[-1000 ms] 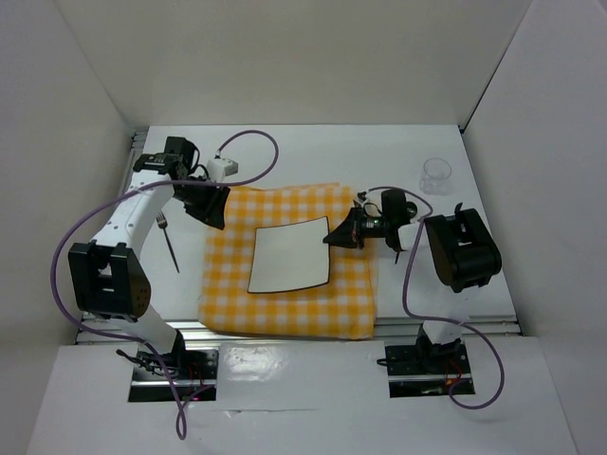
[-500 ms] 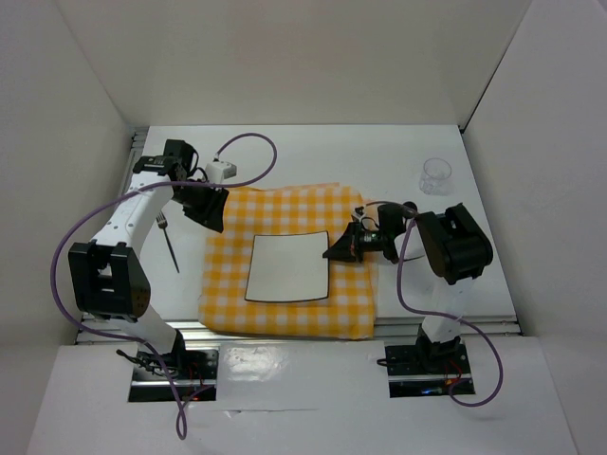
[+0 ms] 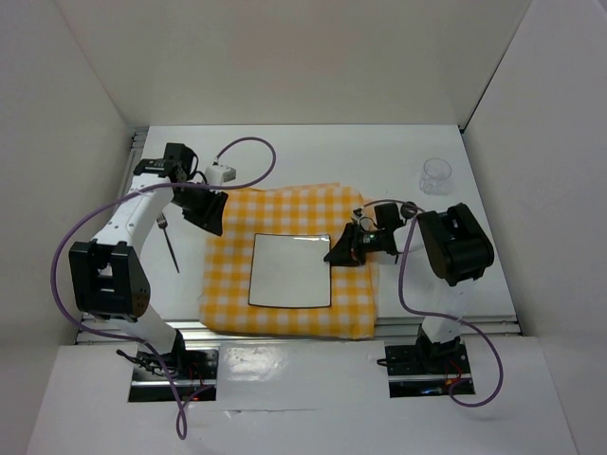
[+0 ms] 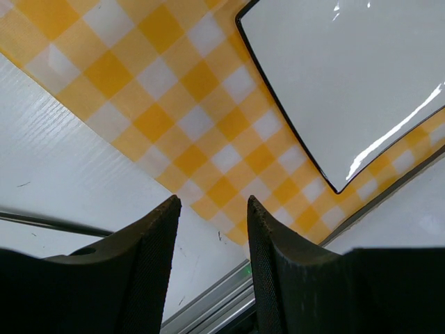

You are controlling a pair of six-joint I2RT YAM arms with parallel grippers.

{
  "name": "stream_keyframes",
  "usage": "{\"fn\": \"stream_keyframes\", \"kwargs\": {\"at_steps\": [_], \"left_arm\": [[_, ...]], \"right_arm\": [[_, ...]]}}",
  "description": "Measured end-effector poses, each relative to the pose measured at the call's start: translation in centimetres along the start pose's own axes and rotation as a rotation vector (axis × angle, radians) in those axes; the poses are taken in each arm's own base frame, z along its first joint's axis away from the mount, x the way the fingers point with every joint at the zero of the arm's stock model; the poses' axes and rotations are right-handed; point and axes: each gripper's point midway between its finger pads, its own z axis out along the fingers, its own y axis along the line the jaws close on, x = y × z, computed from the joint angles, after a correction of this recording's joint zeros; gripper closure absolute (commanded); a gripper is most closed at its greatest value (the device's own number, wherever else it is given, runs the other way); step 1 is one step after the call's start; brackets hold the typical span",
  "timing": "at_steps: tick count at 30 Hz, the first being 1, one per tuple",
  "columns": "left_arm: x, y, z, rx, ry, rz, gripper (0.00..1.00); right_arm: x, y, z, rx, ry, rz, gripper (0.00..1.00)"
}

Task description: Set the dinner table for one person

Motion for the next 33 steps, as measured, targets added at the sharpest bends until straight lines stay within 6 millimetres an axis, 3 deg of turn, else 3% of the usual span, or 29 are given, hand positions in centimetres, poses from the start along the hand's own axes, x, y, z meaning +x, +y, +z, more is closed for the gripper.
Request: {"fn": "stream_keyframes", "kwargs": {"at_steps": [1, 9, 15, 18, 19, 20, 23, 28, 33], "left_arm": [[0.0, 0.0, 0.0, -0.001, 0.000, 0.001, 0.49], [0.5, 0.6, 0.2, -0.029, 0.017, -0.002, 0.49], [2.0, 2.9, 0.8, -0.147, 0.085, -0.008, 0.49], [2.7, 3.5, 1.8, -0.176, 0.126, -0.013, 0.49], [2.8, 3.6, 2.4, -0.180, 0.138, -0.013, 0.49], [2.8, 3.7, 3.0, -0.187, 0.151, -0.006, 0.49], [2.8, 3.7, 5.4, -0.184, 0.197, 0.023, 0.49], [3.5, 4.7, 9.4, -0.186, 0.272, 0.034, 0.49], [2.6, 6.6, 11.1, -0.226, 0.305, 0.012, 0.49]], "right_arm": [[0.1, -0.1, -0.1, 0.014, 0.000, 0.002, 0.54], [-0.8, 0.1, -0.9, 0.118, -0.018, -0.017, 0.48], [-6.2, 3.3, -4.2, 0.347, -0.214, -0.147, 0.47], [-8.1, 4.4, -6.4, 0.443, -0.322, -0.215, 0.53], [-8.4, 4.3, -6.9, 0.478, -0.345, -0.226, 0.56], [-8.7, 3.8, -7.3, 0.514, -0.358, -0.226, 0.74], [-9.4, 1.3, -7.4, 0.614, -0.341, -0.208, 0.98], [-9.7, -4.1, -6.1, 0.736, -0.271, -0.133, 1.00], [-12.2, -4.0, -6.0, 0.770, -0.287, -0.137, 1.00]]}}
